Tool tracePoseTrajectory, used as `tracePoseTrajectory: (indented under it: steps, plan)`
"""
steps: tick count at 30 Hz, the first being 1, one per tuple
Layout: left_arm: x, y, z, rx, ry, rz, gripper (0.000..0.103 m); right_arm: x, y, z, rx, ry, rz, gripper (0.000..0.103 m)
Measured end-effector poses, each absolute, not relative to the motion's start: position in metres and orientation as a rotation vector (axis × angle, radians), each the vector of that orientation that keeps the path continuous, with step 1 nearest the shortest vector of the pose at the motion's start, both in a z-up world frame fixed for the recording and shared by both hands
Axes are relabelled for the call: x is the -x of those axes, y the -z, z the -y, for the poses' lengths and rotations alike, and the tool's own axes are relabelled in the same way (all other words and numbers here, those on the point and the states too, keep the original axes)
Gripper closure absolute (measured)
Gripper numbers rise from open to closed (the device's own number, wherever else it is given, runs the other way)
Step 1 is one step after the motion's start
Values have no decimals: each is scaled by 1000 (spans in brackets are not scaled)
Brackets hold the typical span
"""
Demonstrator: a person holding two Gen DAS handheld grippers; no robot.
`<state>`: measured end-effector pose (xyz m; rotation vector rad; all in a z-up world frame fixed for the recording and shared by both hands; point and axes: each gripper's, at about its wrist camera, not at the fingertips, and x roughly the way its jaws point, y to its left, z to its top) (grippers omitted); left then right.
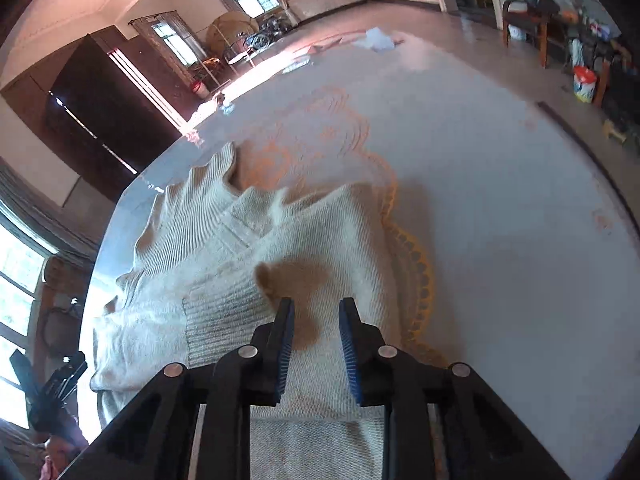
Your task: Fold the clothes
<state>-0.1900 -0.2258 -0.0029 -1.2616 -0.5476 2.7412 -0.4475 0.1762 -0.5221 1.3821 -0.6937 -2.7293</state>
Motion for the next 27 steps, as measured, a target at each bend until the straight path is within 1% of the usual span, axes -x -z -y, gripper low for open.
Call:
tracePoseTrajectory:
  steps: [2, 4, 6, 8, 10, 11, 12, 13, 14, 15, 16, 19, 20, 22, 24, 27]
  plan:
    - [204, 5, 222, 1288, -2753, 537, 39, 456, 503, -152, -1279, 2685, 590, 79]
    - [218, 11, 210, 1317, -2740, 499, 39, 474, 495, -109, -1256, 2595, 439, 79]
    - [232, 20, 195, 1354, -2725, 410, 39, 492, 498, -79, -1256, 2509, 362, 79]
    - [238, 30, 181, 1407, -2737, 266, 39, 492, 514, -63, -1331, 2458, 282, 79]
    - [234, 33, 172, 1353, -2760, 123, 32, 495, 539, -58, -1448, 2442, 182, 83]
    - [232, 35, 169, 1339, -2756, 69, 32, 490, 548, -68, -1454, 2452, 177, 88]
    - [230, 35, 170, 1336, -2740, 59, 32, 486, 555, -79, -1455, 2462, 183, 88]
    - [228, 34, 172, 1333, -2724, 49, 32, 484, 557, -92, -1443, 2471, 246, 92]
    - [229, 31, 175, 1352, -2701, 80, 32, 483, 555, -102, -1470, 2470, 296, 97]
    - [232, 26, 179, 1364, -2693, 118, 32, 482, 553, -112, -1492, 2470, 335, 96]
    - [237, 18, 181, 1339, -2699, 158, 32, 484, 544, -115, -1491, 2484, 324, 92]
    - [261, -6, 180, 1263, -2693, 270, 31, 500, 507, -116, -1379, 2528, 210, 79]
    - [276, -11, 175, 1277, -2650, 301, 31, 510, 493, -116, -1339, 2525, 184, 78]
    - [308, -16, 157, 1352, -2542, 314, 31, 545, 483, -118, -1340, 2437, 262, 76]
    - [337, -14, 135, 1395, -2484, 283, 31, 583, 485, -123, -1395, 2387, 365, 76]
    - [375, -10, 106, 1427, -2418, 236, 31, 628, 496, -133, -1459, 2370, 453, 75]
